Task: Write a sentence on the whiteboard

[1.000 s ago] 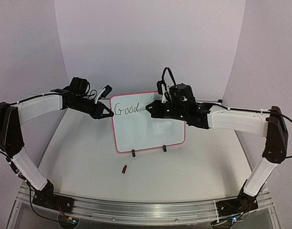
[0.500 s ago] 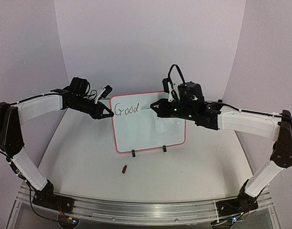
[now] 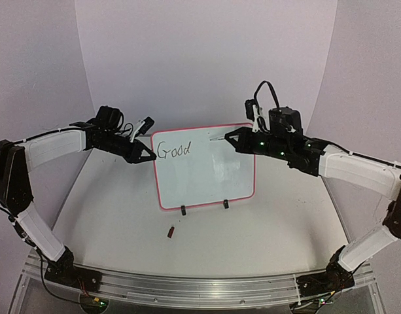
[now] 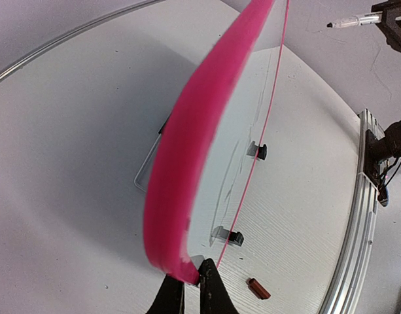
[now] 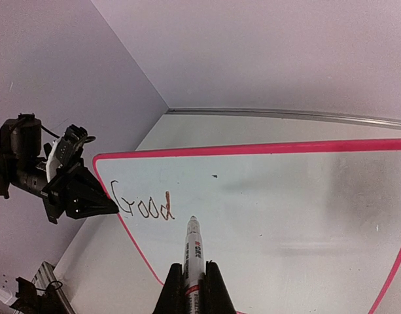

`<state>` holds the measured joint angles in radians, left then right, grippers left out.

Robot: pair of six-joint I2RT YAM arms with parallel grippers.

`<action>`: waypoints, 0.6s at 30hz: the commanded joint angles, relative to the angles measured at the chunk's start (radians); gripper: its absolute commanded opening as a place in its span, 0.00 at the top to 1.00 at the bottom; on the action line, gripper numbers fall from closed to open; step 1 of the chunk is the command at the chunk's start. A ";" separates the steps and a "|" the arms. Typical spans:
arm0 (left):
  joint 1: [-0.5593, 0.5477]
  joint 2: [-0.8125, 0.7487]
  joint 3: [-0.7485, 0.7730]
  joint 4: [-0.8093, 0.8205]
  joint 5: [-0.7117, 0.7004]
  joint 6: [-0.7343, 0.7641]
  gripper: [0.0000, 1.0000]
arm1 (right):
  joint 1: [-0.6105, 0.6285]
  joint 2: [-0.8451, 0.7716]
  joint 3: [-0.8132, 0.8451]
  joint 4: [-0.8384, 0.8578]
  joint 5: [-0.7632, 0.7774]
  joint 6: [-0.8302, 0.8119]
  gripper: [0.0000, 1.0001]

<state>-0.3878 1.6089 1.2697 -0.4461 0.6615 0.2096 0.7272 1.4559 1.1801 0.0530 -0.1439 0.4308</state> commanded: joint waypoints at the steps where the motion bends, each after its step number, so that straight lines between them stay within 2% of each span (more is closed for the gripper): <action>1: -0.004 0.014 0.019 -0.019 -0.068 0.035 1.00 | 0.004 0.041 0.010 0.031 -0.048 0.008 1.00; 18: -0.003 0.013 0.019 -0.019 -0.071 0.037 1.00 | 0.004 0.153 0.063 0.111 -0.050 0.034 1.00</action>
<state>-0.3878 1.6093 1.2697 -0.4461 0.6617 0.2096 0.7292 1.5898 1.1910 0.0988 -0.1925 0.4538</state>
